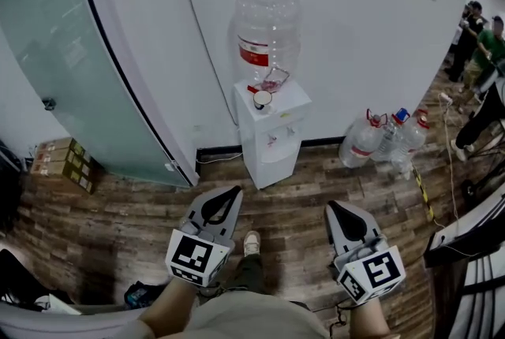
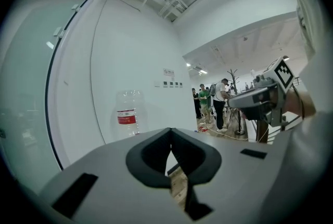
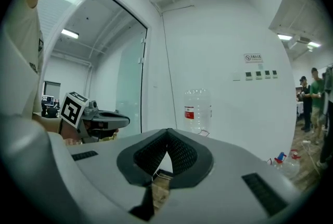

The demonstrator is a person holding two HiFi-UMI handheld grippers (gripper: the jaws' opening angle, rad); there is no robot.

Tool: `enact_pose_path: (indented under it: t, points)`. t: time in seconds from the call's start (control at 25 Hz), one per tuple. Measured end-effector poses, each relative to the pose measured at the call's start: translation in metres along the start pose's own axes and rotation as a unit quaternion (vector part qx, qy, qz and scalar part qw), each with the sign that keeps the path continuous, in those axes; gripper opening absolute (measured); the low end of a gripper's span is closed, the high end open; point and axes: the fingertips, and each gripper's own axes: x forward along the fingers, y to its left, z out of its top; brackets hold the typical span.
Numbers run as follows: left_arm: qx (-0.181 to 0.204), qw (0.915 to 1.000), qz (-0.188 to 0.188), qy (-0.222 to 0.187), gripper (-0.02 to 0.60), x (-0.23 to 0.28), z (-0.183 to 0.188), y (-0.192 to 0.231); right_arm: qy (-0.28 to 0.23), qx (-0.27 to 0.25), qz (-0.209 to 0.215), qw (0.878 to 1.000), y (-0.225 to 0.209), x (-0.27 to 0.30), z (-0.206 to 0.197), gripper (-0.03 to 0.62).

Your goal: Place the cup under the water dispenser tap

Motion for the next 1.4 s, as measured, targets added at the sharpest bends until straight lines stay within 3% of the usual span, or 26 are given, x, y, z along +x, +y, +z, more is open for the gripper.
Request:
enact_pose_path:
  t: [0.84,1.4]
  points:
    - [-0.013,0.9978,-0.056,0.031,0.006,0.202,-0.021,0.184,0.039,0.015,-0.005,0.999,-0.101,0.261,0.018,0.006]
    - [-0.030,0.9958,-0.074,0.045,0.006,0.268,-0.052,0.213,0.053,0.024,-0.001,0.998,-0.143,0.337,0.004,0.029]
